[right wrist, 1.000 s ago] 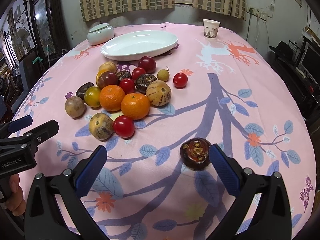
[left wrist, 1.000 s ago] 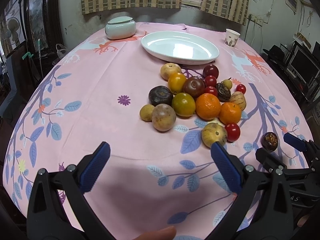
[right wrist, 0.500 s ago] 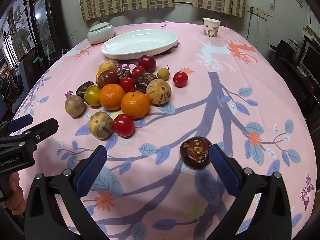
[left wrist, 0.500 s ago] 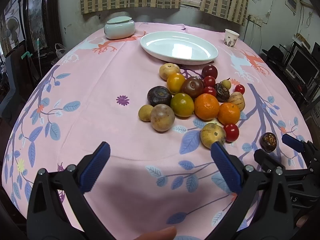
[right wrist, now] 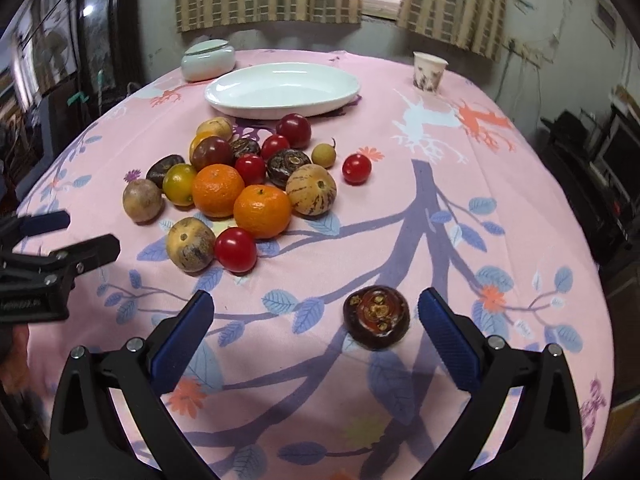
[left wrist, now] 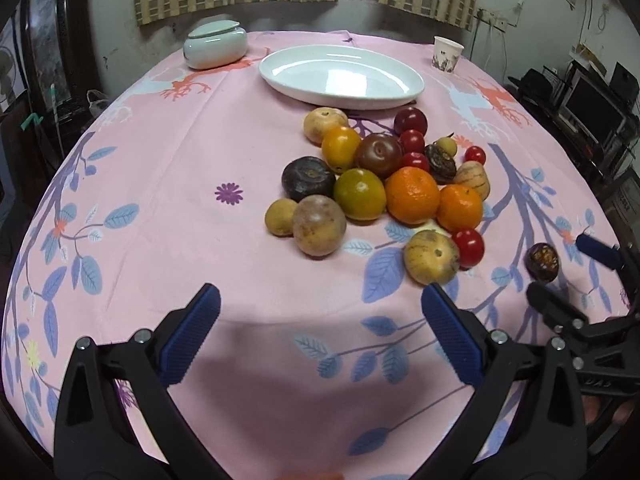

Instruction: Organize fruits

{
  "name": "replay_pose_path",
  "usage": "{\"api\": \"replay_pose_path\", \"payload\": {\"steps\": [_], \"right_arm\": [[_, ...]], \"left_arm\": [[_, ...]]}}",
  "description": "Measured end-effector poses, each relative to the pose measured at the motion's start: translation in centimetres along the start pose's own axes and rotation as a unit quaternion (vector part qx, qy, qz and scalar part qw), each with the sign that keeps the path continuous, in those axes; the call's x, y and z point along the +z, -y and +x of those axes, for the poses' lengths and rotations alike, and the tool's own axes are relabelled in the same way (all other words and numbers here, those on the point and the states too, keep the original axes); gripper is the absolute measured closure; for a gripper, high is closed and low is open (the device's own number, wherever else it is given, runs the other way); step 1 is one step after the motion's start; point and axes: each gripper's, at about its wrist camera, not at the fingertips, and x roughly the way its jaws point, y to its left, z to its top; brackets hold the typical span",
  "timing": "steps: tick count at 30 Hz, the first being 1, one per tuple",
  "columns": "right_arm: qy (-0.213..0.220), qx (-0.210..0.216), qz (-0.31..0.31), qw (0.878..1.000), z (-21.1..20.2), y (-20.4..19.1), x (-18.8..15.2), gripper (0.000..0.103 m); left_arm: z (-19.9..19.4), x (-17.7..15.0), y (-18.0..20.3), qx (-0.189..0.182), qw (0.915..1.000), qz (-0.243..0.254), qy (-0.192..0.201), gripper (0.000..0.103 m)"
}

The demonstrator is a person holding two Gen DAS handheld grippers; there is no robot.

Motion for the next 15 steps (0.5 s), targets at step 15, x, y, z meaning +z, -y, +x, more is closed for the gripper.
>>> {"api": "replay_pose_path", "payload": {"steps": [15], "right_arm": [[-0.004, 0.018, 0.005, 1.0, 1.1, 1.7, 0.6, 0.001]], "left_arm": [[3.1, 2.5, -1.1, -0.016, 0.9998, -0.01, -0.009, 0.002]]}}
